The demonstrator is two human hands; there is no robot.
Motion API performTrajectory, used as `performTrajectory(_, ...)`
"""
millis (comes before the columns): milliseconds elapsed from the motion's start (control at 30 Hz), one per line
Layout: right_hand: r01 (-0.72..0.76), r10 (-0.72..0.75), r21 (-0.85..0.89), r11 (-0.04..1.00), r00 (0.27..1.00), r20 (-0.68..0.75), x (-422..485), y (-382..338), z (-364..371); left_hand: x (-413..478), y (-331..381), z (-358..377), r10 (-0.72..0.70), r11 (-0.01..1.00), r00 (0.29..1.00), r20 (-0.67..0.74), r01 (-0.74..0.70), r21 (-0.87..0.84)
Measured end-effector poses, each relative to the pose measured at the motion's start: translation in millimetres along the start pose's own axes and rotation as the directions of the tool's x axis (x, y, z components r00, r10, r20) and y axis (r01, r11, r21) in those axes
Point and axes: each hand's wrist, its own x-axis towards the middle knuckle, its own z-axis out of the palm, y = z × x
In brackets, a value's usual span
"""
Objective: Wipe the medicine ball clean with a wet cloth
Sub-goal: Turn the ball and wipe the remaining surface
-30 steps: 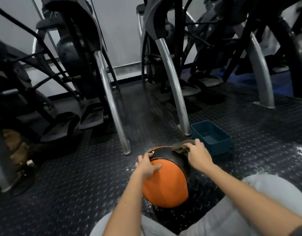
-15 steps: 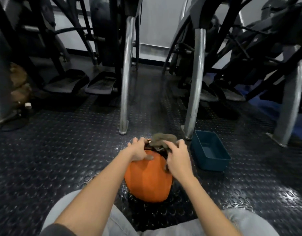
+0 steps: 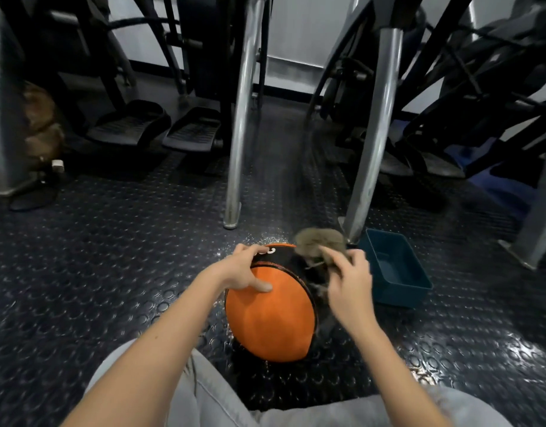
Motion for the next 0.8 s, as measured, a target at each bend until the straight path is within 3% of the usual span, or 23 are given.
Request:
performTrajectory(33,0.121,-0.119,-0.056,0.991,0.992,0.038,-10.4,-3.3,7.0,0.0,-4.3,-1.0,0.000,1.000,1.000,0.005,0.000,-0.014)
performTrajectory(67,0.154,-0.143,-0.102,0.983,0.984,0.101,-20.3,2.2,13.6,-0.3,-7.8,-2.1,0.001,1.000,1.000,0.008,-0.001,-0.030)
performTrajectory(133,-0.046,0.080,-0.182,0.982,0.980,0.181,-26.6,29.8,16.9,-2.1,-14.1,-5.1,0.001,0.999,1.000,0.020,0.000,-0.054)
performTrajectory(200,-0.322,0.389,-0.301,0.898,0.899,0.201,-17.1,53.3,8.7,-0.5,-22.5,-10.2,-0.020,0.996,0.999,0.027,0.022,-0.086)
performTrajectory(233,-0.400,0.458,-0.285,0.871,0.871,0.179,-12.1,56.2,3.9,0.0,-25.4,-13.1,-0.024,0.994,0.999,0.043,0.028,-0.104)
performTrajectory(300,-0.370,0.380,-0.121,0.921,0.921,0.080,2.3,41.7,2.2,2.3,-33.8,-20.0,-0.020,0.985,0.998,0.065,0.031,-0.169)
performTrajectory(367,-0.174,0.173,0.032,0.984,0.985,0.015,9.9,9.7,5.9,2.8,-39.8,-24.2,-0.025,0.974,0.996,0.083,0.044,-0.224)
performTrajectory(433,0.035,-0.037,0.032,0.999,0.997,0.065,5.8,-11.5,19.7,1.7,-43.8,-25.4,-0.016,0.963,0.995,0.098,0.042,-0.265)
performTrajectory(467,0.064,-0.063,-0.006,0.998,0.991,0.119,0.2,-13.2,27.4,1.4,-44.9,-25.2,-0.007,0.960,0.995,0.104,0.035,-0.277)
performTrajectory(533,-0.084,0.103,-0.118,0.990,0.979,0.174,-6.8,2.6,34.5,-0.1,-44.5,-25.3,0.018,0.960,0.992,0.127,0.018,-0.279)
performTrajectory(633,-0.357,0.435,-0.307,0.882,0.867,0.242,-3.0,30.6,21.8,0.5,-40.8,-26.1,0.019,0.978,0.989,0.144,0.011,-0.209)
performTrajectory(667,-0.384,0.460,-0.306,0.871,0.857,0.234,1.2,30.9,15.2,0.0,-37.5,-27.6,0.010,0.984,0.987,0.159,0.018,-0.180)
performTrajectory(800,-0.264,0.285,-0.135,0.955,0.942,0.179,17.0,-4.7,9.2,3.4,-19.3,-24.4,-0.084,0.955,0.990,0.110,0.112,-0.274)
